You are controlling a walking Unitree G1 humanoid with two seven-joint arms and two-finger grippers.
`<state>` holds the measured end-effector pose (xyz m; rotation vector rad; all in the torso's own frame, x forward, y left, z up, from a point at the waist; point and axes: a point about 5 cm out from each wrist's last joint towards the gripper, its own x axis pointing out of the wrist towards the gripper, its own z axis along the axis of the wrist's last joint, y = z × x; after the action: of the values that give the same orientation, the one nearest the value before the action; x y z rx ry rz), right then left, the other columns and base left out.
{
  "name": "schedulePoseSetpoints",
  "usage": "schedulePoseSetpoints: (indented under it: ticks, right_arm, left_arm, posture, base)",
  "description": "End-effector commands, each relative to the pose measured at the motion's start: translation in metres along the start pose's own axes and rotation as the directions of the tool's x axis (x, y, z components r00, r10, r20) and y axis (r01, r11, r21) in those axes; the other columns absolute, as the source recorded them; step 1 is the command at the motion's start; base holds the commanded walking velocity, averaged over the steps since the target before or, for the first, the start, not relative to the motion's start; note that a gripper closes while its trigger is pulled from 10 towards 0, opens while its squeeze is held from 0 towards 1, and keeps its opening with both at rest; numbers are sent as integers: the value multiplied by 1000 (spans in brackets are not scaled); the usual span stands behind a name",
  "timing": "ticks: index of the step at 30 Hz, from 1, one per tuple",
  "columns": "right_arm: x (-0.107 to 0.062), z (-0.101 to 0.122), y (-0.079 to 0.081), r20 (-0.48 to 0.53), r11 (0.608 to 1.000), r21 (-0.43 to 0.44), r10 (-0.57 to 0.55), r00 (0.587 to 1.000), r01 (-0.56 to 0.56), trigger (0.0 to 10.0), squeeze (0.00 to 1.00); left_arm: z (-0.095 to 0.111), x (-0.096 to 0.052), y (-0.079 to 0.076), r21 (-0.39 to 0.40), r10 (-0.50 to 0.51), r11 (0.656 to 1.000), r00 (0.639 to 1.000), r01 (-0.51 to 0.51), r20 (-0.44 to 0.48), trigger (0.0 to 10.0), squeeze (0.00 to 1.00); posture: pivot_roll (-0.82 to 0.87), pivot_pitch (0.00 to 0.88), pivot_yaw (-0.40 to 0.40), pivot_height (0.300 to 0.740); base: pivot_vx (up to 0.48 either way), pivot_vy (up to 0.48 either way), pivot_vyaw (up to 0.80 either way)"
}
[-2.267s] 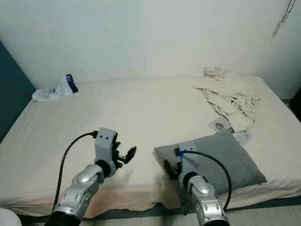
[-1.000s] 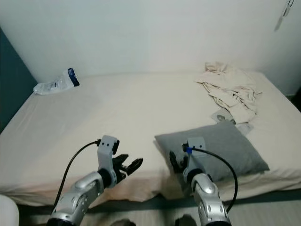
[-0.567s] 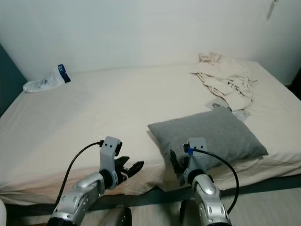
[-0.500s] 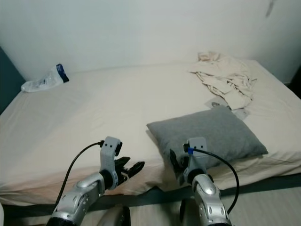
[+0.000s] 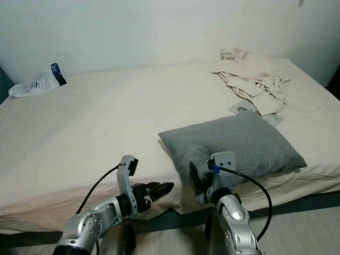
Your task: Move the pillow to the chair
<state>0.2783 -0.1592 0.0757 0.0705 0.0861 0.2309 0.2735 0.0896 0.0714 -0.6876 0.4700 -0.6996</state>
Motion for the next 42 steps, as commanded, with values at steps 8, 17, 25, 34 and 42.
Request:
schedulePoseSetpoints:
  ticks: [8, 17, 25, 34, 42]
  right_arm:
    - [-17, 13, -8, 74, 991, -70, -108, 991, 113, 10000, 0]
    - [-64, 25, -38, 185, 919, -114, -354, 917, 378, 10000, 0]
    - [-84, 22, -75, 173, 802, -138, -559, 811, 581, 10000, 0]
    - [-80, 25, -80, 162, 809, -121, -555, 816, 575, 10000, 0]
    - [-76, 23, -75, 158, 820, -112, -543, 825, 561, 10000, 0]
  left_arm:
    - [3, -3, -1, -18, -17, 1000, 1000, 17, 7, 10000, 0]
    - [9, 12, -2, 16, 32, 999, 998, -33, 50, 10000, 0]
    - [14, 25, -13, -8, 6, 1000, 997, -5, 75, 10000, 0]
    - [-1, 30, -23, -22, -45, 999, 998, 44, -38, 10000, 0]
    - [-7, 35, -21, 47, 24, 999, 997, -20, -78, 10000, 0]
  posture:
    - [-9, 126, 44, 540]
    - [-21, 146, 47, 540]
    - [-28, 152, 58, 540]
    - [-21, 149, 44, 540]
    - [-18, 150, 40, 540]
  base:
    - [0, 0, 0]
    - [0, 0, 0]
    - [0, 0, 0]
    - [0, 0, 0]
    - [0, 0, 0]
